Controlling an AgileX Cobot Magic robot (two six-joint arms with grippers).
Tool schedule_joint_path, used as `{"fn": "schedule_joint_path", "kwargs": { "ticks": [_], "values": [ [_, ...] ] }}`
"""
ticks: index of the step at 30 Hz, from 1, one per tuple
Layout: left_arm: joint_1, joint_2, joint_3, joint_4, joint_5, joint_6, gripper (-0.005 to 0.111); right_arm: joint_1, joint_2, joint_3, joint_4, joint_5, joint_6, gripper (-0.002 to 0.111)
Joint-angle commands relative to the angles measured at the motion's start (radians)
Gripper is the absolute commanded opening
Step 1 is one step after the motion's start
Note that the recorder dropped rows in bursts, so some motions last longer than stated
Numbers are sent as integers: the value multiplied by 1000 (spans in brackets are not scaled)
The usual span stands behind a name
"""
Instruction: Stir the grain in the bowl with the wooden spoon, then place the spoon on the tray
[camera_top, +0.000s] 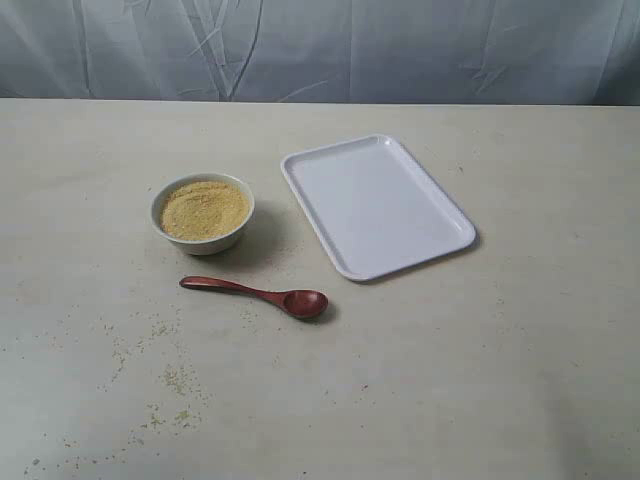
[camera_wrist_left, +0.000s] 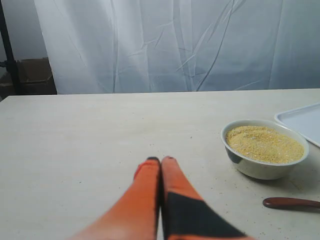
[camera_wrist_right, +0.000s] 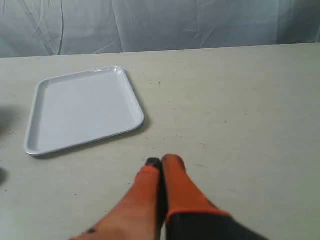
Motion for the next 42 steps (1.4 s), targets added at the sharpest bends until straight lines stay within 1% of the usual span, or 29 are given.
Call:
{"fn": "schedule_joint_path", "kwargs": {
  "ticks": [1,5,11,20,22,32,33,34,35,36,37,38,39,40,41,42],
  "values": [
    [0,-5,3,1,-4,-1,0,-4,-7,1,-7,-14,-3,2],
    [0,-5,3,1,-4,-1,0,-4,-7,1,-7,-82,-3,2],
    [0,-5,3,1,-4,-1,0,-4,-7,1,-7,-400,-3,2],
    [0,-5,3,1,-4,-1,0,-4,-7,1,1,-679,-11,2],
    [0,-5,3,1,-4,-1,0,-4,-7,1,2,-704,-11,2],
    [0,-5,3,1,-4,-1,0,-4,-7,1,2,-713,-11,2],
    [0,-5,3,1,-4,-1,0,-4,-7,1,4,-710,-11,2],
    [0,-5,3,1,-4,-1,0,-4,-7,-34,4,-639,-16,-1],
    [0,-5,3,1,-4,-1,0,-4,8,-71,0,-577,-36,-1],
    [0,-5,3,1,-4,-1,0,-4,71,-153,-28,-447,-89,-1],
    [0,-5,3,1,-4,-1,0,-4,115,-203,-45,-373,-103,-1],
    [0,-5,3,1,-4,-1,0,-4,210,-294,-61,-236,-103,-1],
    [0,-5,3,1,-4,-1,0,-4,270,-344,-61,-176,-103,-1],
    [0,-5,3,1,-4,-1,0,-4,383,-435,-49,-86,-100,-1],
    [0,-5,3,1,-4,-1,0,-2,485,-490,-12,-25,-100,-1],
    [0,-5,3,1,-4,-1,0,-2,574,-538,18,5,-100,-1]
  ]
}}
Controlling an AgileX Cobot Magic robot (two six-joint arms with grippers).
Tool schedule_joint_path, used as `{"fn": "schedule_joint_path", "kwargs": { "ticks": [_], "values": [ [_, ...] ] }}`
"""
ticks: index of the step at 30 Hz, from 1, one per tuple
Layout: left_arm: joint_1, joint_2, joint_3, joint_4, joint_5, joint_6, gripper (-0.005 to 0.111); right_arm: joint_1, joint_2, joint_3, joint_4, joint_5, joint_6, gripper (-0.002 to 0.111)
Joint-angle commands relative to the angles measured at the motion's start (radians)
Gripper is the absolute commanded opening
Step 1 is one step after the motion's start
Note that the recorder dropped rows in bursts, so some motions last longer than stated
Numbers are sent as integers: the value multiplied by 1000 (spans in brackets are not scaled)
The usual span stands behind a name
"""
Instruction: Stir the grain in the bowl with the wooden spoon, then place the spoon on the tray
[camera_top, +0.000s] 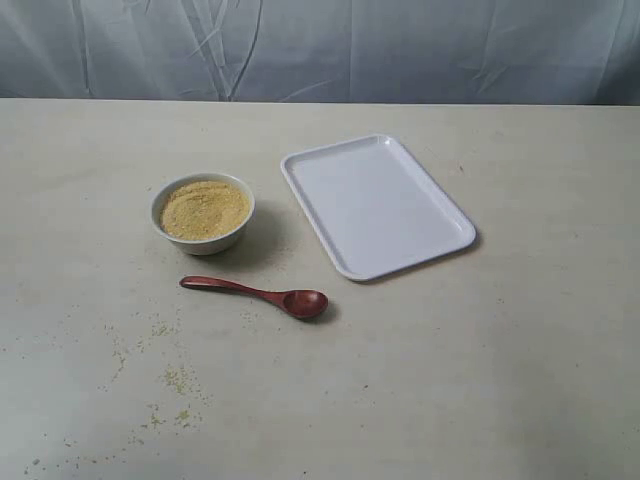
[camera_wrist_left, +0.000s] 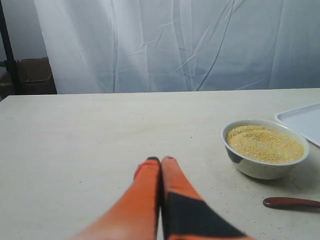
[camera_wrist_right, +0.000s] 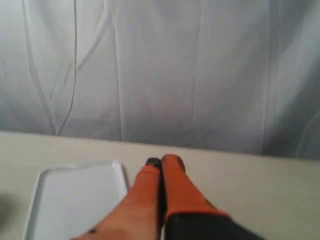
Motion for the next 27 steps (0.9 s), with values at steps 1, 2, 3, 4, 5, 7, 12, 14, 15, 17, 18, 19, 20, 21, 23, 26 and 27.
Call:
{"fn": "schedule_joint_path", "kwargs": {
  "ticks": [1,2,3,4,5,7,12,14,15,17,18,19,20,21,23,26,27],
  "values": [
    [0,-5,3,1,-4,-1,0,-2,311,-178,107,177,-9,-1],
    [0,-5,3,1,-4,-1,0,-2,406,-210,164,194,-11,-1],
    [0,-5,3,1,-4,-1,0,-2,491,-241,235,226,-59,-1],
    [0,-5,3,1,-4,-1,0,1,569,-274,293,282,-142,-1],
    [0,-5,3,1,-4,-1,0,19,650,-306,339,324,-199,-1],
    [0,-5,3,1,-4,-1,0,81,796,-379,366,403,-264,-1],
    [0,-5,3,1,-4,-1,0,241,1022,-532,342,496,-299,-1],
    [0,-5,3,1,-4,-1,0,306,1090,-598,342,509,-339,-1],
    [0,-5,3,1,-4,-1,0,341,1131,-634,342,511,-354,-1],
    [0,-5,3,1,-4,-1,0,402,1213,-701,337,511,-378,-1],
    [0,-5,3,1,-4,-1,0,437,1253,-745,337,513,-395,-1],
    [0,-5,3,1,-4,-1,0,459,1294,-775,337,516,-407,-1],
    [0,-5,3,1,-4,-1,0,479,1327,-805,337,525,-421,-1],
    [0,-5,3,1,-4,-1,0,501,1369,-843,337,538,-429,-1],
    [0,-5,3,1,-4,-1,0,540,1453,-919,332,563,-436,-1],
    [0,-5,3,1,-4,-1,0,587,1563,-1020,328,610,-487,-1],
    [0,-5,3,1,-4,-1,0,602,1599,-1053,323,628,-505,-1]
  ]
}}
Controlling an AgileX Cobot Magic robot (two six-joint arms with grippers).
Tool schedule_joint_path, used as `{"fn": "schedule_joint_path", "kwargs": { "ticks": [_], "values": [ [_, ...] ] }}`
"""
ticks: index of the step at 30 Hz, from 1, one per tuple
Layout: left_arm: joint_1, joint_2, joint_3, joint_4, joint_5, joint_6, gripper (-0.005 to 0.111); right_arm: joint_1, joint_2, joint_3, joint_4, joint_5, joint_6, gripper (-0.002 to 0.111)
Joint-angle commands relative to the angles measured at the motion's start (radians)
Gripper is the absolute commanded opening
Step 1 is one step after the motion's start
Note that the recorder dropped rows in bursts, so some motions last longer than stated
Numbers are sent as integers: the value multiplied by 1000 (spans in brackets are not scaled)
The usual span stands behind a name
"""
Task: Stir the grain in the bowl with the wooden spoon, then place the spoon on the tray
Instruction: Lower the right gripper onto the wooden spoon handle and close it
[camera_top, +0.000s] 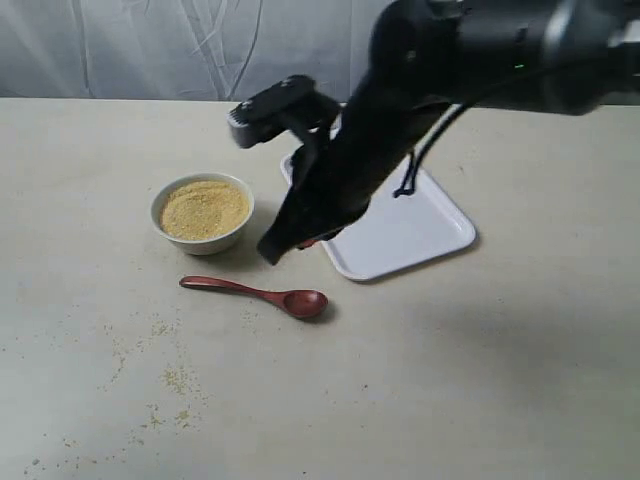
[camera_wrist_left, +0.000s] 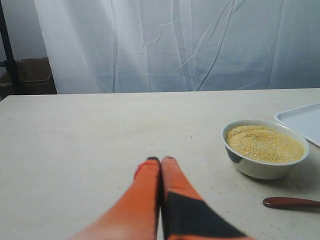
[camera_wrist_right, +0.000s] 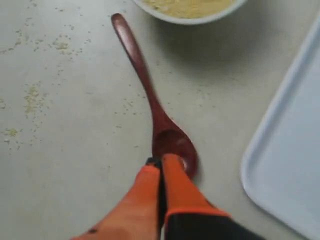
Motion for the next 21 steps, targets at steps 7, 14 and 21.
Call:
{"fn": "schedule_joint_path", "kwargs": {
  "ticks": [7,14,21],
  "values": [
    [0,-5,3,1,-4,-1,0,136,286,-282,-154,132,-83,-1],
    [0,-5,3,1,-4,-1,0,177,354,-351,-216,114,-83,32],
    [0,-5,3,1,-4,-1,0,177,389,-351,-284,26,-4,38]
  ]
}}
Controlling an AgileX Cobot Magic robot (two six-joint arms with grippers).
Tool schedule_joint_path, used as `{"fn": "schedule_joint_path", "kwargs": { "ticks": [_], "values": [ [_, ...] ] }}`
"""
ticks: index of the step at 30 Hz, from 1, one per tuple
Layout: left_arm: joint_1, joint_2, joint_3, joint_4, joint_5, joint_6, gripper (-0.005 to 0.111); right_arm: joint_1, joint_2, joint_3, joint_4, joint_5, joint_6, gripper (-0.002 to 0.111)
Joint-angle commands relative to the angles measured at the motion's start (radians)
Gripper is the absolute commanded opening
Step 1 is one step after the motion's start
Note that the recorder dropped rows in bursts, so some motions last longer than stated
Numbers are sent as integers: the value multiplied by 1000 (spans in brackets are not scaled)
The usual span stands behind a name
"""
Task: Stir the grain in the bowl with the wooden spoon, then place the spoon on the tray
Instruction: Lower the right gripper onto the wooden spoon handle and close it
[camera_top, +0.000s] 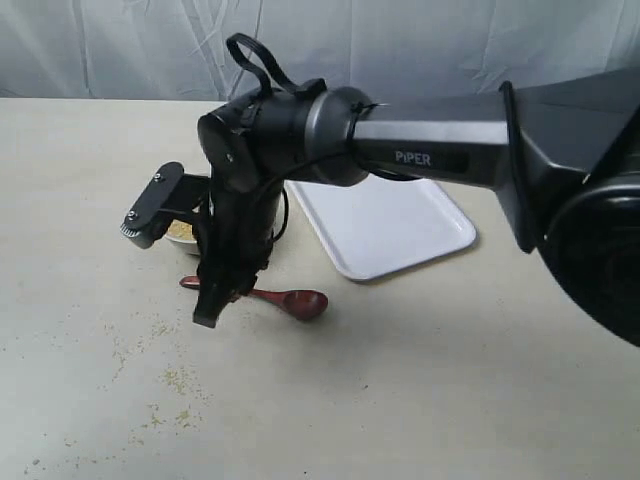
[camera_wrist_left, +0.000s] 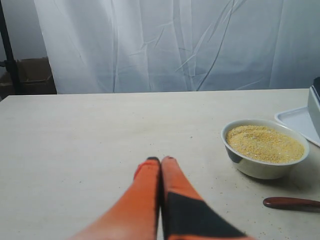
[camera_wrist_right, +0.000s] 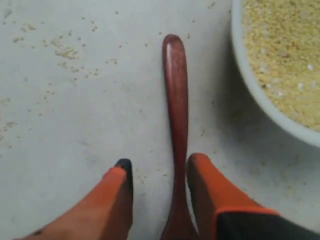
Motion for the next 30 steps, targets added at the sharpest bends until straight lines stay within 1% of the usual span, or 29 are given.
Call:
{"fn": "schedule_joint_path", "kwargs": {
  "ticks": [1,6,11,15,16,18,21,22,27,30],
  "values": [
    [0,-5,3,1,-4,-1,0,0,20,-7,-82,-50,74,38],
    [0,-5,3,1,-4,-1,0,0,52,-7,-123,-93,149,38],
    [0,-5,3,1,-4,-1,0,0,67,-7,-110,-107,151,38],
    [0,-5,3,1,-4,-1,0,0,83,-7,-72,-101,151,35],
    [0,-5,3,1,-4,-1,0,0,85,-7,-64,-101,151,33],
    [0,-5,3,1,-4,-1,0,0,85,-7,-63,-99,151,26],
    [0,-5,3,1,-4,-1,0,0,81,-7,-63,-86,151,5],
    [0,-5,3,1,-4,-1,0,0,79,-9,-63,-73,154,-1],
    [0,-5,3,1,-4,-1,0,0,19,-33,-66,14,152,0],
    [0,-5,3,1,-4,-1,0,0,-45,-56,-69,21,156,0]
  ]
}}
